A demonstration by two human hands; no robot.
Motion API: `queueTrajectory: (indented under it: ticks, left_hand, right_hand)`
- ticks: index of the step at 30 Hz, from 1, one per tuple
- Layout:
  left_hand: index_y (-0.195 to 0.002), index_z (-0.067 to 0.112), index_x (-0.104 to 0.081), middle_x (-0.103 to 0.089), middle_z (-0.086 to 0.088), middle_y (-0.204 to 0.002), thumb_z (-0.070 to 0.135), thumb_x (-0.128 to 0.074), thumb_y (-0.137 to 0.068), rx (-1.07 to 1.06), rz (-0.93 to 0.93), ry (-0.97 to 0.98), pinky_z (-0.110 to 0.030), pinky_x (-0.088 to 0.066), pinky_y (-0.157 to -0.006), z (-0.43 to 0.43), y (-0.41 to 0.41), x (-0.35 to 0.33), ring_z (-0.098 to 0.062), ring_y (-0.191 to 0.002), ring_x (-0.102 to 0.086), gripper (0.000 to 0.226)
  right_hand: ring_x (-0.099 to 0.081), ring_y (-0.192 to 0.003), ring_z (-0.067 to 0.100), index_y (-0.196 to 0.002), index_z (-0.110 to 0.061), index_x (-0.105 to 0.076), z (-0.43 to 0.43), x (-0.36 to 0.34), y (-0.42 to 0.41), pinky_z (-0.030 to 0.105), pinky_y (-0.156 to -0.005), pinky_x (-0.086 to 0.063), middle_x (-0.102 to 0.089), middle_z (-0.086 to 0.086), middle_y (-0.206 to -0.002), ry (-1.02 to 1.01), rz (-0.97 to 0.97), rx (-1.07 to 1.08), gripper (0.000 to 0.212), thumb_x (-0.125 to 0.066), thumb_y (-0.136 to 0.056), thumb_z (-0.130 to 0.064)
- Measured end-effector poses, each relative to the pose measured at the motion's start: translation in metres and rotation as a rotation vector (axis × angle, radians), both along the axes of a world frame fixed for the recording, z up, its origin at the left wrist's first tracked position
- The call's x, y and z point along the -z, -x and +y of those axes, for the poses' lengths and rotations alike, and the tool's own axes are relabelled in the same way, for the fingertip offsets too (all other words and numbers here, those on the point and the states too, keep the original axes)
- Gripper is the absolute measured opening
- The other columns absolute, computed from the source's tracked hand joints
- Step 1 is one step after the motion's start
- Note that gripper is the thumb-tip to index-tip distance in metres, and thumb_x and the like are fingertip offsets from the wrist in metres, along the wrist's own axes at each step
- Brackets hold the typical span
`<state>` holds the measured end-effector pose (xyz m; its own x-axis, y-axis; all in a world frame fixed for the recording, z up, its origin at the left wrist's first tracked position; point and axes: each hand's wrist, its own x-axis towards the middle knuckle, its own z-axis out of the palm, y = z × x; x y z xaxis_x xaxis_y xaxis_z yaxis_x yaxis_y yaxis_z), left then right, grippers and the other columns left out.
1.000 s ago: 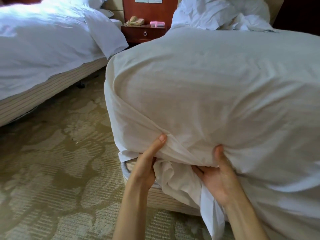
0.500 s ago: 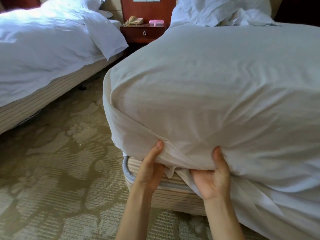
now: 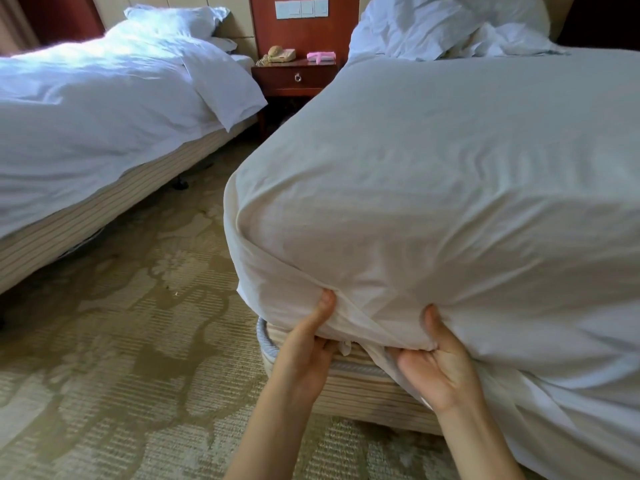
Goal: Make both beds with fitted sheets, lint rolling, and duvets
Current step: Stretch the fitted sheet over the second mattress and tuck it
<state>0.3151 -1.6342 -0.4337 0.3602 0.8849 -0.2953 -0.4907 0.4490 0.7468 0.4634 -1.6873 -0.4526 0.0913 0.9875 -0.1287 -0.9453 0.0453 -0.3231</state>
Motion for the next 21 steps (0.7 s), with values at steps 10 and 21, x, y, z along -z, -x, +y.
queueTrajectory:
  ticks: [10,21]
  left_hand:
    - [-0.105,0.011,-0.06,-0.073,-0.008,-0.091,0.032,-0.091,-0.053,-0.188,-0.087,0.08,-0.033,-0.049,-0.057,-0.02,-0.012,-0.021,-0.03,-0.084,-0.065,0.064]
    - [-0.133,0.008,-0.044,-0.055,-0.007,-0.123,0.033,-0.063,-0.088,-0.177,-0.007,0.348,-0.037,-0.035,-0.096,-0.045,-0.021,-0.038,-0.024,-0.119,-0.049,0.055]
  right_hand:
    - [-0.061,-0.11,0.031,-0.121,-0.006,-0.058,-0.026,-0.007,-0.004,0.044,-0.091,-0.053,-0.066,0.019,-0.116,0.305,-0.186,0.016,0.094,-0.094,-0.035,-0.009]
    - [-0.062,-0.108,0.032,-0.124,0.004,-0.051,-0.049,-0.024,-0.005,0.04,-0.086,-0.052,-0.063,0.025,-0.115,0.487,-0.327,-0.064,0.072,-0.075,-0.062,-0.023]
